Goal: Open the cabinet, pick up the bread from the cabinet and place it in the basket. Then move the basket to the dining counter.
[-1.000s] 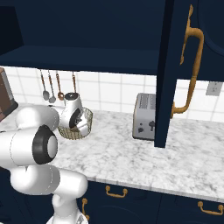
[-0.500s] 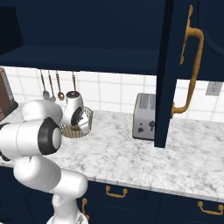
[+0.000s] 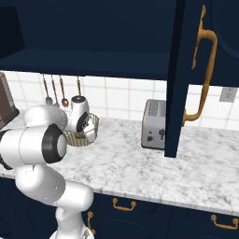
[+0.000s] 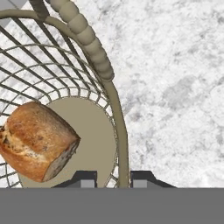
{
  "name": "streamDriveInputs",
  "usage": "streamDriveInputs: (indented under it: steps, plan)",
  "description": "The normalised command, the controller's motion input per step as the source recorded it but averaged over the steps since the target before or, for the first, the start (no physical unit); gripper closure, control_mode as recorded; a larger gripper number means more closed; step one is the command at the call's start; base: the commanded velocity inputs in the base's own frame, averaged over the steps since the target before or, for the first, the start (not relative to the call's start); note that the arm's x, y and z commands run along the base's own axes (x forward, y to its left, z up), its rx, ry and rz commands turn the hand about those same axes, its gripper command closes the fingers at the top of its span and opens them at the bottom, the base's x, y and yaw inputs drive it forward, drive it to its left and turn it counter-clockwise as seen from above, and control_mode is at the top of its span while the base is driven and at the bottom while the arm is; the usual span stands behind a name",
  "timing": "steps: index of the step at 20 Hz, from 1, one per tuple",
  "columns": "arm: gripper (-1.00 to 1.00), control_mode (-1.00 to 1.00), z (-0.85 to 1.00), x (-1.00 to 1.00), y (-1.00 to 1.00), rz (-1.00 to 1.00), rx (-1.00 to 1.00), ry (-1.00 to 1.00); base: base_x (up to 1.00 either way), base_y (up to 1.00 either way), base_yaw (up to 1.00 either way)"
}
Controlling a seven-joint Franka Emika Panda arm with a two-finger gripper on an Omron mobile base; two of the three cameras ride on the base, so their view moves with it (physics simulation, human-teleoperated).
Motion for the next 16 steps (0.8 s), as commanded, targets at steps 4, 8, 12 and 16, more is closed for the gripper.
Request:
streamDriveInputs:
  steps: [4, 8, 12, 16]
  plan:
    - [1.00, -1.00, 0.08, -0.26, -0.10, -0.05, 0.01, 0.00, 0.00, 0.00, 0.00]
    - [1.00, -1.00, 0.51, -0.59, -0.41, -0.21, 0.05, 0.00, 0.00, 0.00, 0.00]
    - [1.00, -1.00, 0.67, -0.56, -0.56, -0.24, 0.07, 0.00, 0.00, 0.00, 0.00]
    - [1.00, -1.00, 0.68, -0.54, -0.48, -0.22, 0.01, 0.00, 0.00, 0.00, 0.00]
